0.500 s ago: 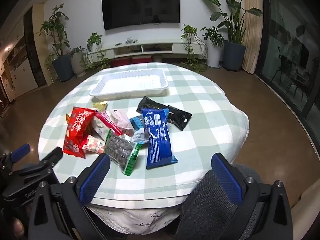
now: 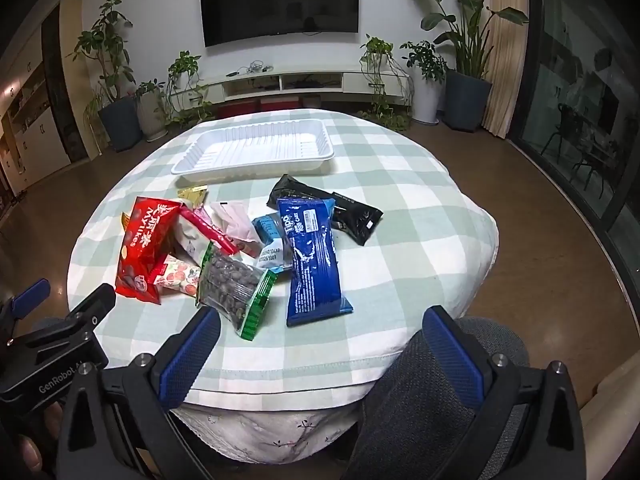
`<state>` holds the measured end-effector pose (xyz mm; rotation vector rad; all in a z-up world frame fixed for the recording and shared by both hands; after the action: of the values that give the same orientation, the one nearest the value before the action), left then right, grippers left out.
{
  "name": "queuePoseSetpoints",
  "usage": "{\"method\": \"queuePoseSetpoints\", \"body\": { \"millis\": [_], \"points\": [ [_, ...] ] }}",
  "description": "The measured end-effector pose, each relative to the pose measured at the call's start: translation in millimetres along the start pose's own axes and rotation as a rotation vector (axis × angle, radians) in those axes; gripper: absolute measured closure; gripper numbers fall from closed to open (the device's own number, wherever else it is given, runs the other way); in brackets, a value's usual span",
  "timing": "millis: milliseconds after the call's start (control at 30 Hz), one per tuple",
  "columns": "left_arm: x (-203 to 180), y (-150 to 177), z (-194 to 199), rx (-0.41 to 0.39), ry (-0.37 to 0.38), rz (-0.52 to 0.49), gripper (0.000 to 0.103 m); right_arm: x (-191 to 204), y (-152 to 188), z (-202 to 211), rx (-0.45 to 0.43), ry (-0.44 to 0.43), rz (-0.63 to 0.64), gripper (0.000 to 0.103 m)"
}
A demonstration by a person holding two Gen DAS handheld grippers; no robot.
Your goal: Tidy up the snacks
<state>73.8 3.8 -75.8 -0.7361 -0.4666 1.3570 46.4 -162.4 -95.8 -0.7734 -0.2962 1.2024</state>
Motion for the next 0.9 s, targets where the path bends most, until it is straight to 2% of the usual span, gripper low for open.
{"method": "queuePoseSetpoints", "body": {
  "millis": [900],
  "points": [
    [0.2, 3.1, -5.9, 0.016, 0.003, 0.014, 0.000, 3.9, 1.6, -2.8, 0.001, -0.005, 0.001, 0.000]
  ]
}}
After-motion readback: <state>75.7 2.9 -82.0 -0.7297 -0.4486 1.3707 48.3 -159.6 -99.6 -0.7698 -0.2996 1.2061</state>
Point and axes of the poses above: each gripper's, at about its wrist camera, not at the fingertips, and z roughly against the way its jaws point, x to its left, y to its underside, the point moved 10 cm from there along -z, roughly the way its jaws point, and after that the axes turned 13 degrees about y, right-handed, at the moved point
